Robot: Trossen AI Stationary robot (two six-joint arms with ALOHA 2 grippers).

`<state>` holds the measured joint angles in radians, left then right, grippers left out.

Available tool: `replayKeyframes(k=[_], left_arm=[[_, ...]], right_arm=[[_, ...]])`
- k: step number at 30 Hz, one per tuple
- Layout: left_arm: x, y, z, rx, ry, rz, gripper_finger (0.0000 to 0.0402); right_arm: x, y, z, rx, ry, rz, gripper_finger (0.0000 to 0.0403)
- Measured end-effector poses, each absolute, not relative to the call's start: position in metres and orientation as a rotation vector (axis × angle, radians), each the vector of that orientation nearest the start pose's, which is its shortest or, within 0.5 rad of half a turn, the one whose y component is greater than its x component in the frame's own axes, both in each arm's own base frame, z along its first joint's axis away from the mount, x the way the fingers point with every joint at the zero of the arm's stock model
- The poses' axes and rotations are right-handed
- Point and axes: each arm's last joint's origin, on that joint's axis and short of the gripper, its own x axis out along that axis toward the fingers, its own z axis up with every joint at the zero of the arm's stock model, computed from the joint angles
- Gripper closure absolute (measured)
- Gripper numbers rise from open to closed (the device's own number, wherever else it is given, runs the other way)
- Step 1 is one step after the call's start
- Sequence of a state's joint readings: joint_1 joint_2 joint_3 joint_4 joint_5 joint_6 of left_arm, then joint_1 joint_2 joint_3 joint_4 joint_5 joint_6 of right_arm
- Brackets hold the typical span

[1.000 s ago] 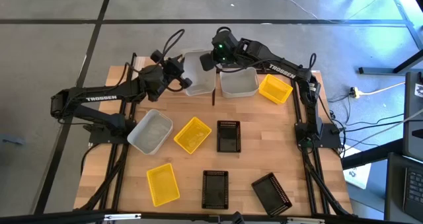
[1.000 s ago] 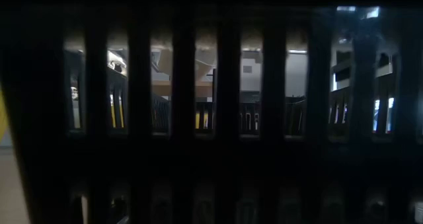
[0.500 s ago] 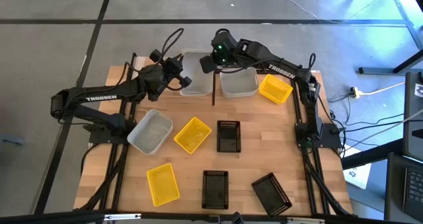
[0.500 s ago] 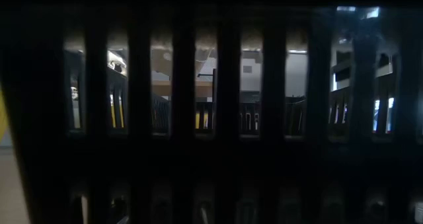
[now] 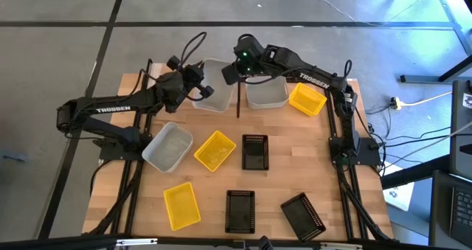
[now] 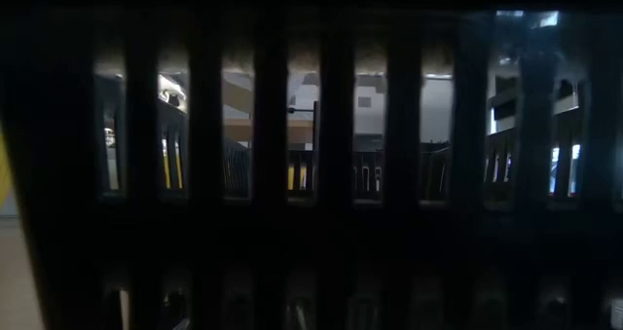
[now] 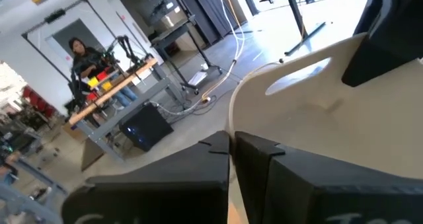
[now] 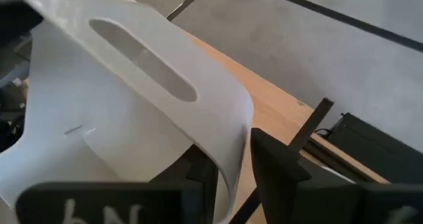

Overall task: Stack baskets on shelf by color
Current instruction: Put the bottom right gray bin on the shelf

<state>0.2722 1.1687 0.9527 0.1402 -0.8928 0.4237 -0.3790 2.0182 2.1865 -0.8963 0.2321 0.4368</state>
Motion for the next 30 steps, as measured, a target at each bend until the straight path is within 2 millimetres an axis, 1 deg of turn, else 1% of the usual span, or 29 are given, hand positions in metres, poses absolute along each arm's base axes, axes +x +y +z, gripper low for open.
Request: replayKeyframes(k=[7, 12, 18, 21, 24, 30], left_arm=[[0.236, 0.097, 0.344, 0.366, 0.334, 1.161, 0.0401], [0.233, 0.102, 0.340, 0.306, 0.333, 1.190, 0.0401], [0.231, 0.106, 0.338, 0.304, 0.355, 1.202, 0.0400], [0.230, 0.109, 0.339, 0.254, 0.313, 1.216, 0.0400], [0.228, 0.113, 0.338, 0.206, 0.284, 1.213, 0.0400], [0.222, 0.128, 0.337, 0.068, 0.211, 1.229, 0.0400]], right_arm=[[0.405, -0.169, 0.382, 0.336, 0.606, -0.698, 0.0317], [0.405, -0.166, 0.394, 0.259, 0.582, -0.675, 0.0317], [0.402, -0.163, 0.409, 0.110, 0.572, -0.682, 0.0317], [0.402, -0.160, 0.414, 0.057, 0.573, -0.681, 0.0317], [0.401, -0.158, 0.418, 0.041, 0.566, -0.672, 0.0317], [0.404, -0.151, 0.420, -0.030, 0.580, -0.633, 0.0317]])
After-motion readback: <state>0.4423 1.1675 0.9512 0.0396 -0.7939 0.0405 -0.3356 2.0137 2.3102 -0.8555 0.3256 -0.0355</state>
